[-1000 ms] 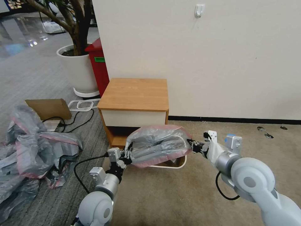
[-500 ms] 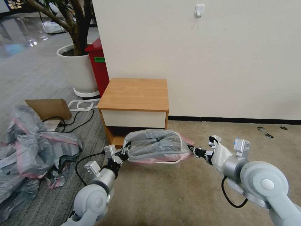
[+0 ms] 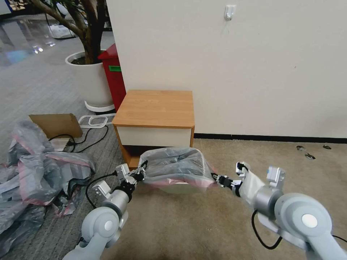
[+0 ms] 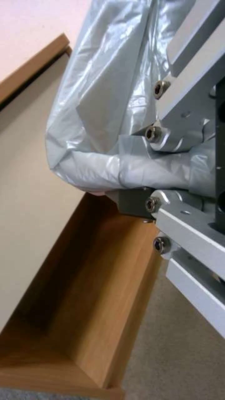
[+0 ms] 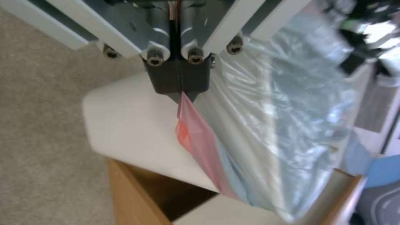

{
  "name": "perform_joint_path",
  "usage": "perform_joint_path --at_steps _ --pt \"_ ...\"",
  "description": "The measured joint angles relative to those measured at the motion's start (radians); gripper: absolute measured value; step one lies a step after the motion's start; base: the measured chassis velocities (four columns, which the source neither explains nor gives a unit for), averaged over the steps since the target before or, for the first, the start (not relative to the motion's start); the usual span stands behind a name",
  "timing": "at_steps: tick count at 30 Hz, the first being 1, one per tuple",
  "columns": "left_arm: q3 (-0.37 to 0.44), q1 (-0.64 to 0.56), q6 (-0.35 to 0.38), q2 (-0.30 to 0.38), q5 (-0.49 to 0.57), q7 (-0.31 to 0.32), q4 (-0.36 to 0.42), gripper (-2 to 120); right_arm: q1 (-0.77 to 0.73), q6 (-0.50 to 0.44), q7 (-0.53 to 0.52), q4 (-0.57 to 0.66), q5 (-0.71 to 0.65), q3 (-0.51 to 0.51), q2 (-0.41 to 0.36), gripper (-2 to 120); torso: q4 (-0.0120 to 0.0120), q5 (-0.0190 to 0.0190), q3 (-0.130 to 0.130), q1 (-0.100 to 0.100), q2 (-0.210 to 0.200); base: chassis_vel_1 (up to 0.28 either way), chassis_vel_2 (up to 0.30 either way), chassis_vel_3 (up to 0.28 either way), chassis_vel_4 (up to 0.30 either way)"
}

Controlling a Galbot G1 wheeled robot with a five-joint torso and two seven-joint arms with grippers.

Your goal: Pick up the garbage bag from the table and place it over the trash can.

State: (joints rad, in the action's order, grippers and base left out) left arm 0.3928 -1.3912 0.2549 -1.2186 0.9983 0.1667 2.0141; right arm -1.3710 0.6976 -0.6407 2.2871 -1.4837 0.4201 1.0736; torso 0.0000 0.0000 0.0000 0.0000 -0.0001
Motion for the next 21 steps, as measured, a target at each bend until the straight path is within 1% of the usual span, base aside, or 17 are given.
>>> perform_joint_path --at_steps 1,2,5,11,15,16,19,20,21 --pt "0.0 0.0 0.004 0.004 0.004 0.001 0.008 7 -0.001 -0.017 0.034 -0.019 0.064 -0.008 0.02 0 0.0 0.0002 0.0 0.0 0.0 0.0 0.0 0.0 0.0" --pt "0.0 0.0 0.004 0.004 0.004 0.001 0.008 7 -0.001 -0.017 0.034 -0.019 0.064 -0.008 0.02 0 0.0 0.0002 0.0 0.0 0.0 0.0 0.0 0.0 0.0" --pt "0.0 -0.005 0.012 0.008 0.015 0.001 0.02 7 -0.003 -0.043 0.094 -0.045 0.165 -0.013 0.039 0 0.0001 0.0 0.0 0.0 0.0 0.0 0.0 0.0 0.0" --pt "0.001 -0.008 0.014 0.005 0.016 0.003 0.021 7 -0.024 -0.048 0.112 -0.023 0.19 -0.004 0.053 0 0.0001 -0.0001 0.0 0.0 0.0 0.0 0.0 0.0 0.0" --pt "-0.001 0.006 0.013 -0.004 0.012 0.017 -0.006 7 -0.078 -0.074 0.099 0.034 0.187 0.034 0.078 17 0.0001 0.0 0.0 0.0 0.0 0.0 0.0 0.0 0.0" --pt "-0.001 0.006 0.013 -0.004 0.012 0.017 -0.006 7 -0.078 -0.074 0.099 0.034 0.187 0.034 0.078 17 0.0001 0.0 0.0 0.0 0.0 0.0 0.0 0.0 0.0" --pt "-0.003 0.014 0.012 -0.004 0.011 0.022 -0.024 7 -0.127 -0.104 0.096 0.074 0.182 0.072 0.104 30 -0.0001 -0.0001 0.0 0.0 0.0 0.0 0.0 0.0 0.0" --pt "-0.004 0.015 0.012 -0.005 0.011 0.024 -0.029 7 -0.143 -0.127 0.101 0.087 0.182 0.084 0.118 36 0.0 0.0 0.0 0.0 0.0 0.0 0.0 0.0 0.0" --pt "-0.004 0.015 0.012 -0.005 0.011 0.024 -0.029 7 -0.143 -0.127 0.101 0.087 0.182 0.084 0.118 36 0.0 0.0 0.0 0.0 0.0 0.0 0.0 0.0 0.0"
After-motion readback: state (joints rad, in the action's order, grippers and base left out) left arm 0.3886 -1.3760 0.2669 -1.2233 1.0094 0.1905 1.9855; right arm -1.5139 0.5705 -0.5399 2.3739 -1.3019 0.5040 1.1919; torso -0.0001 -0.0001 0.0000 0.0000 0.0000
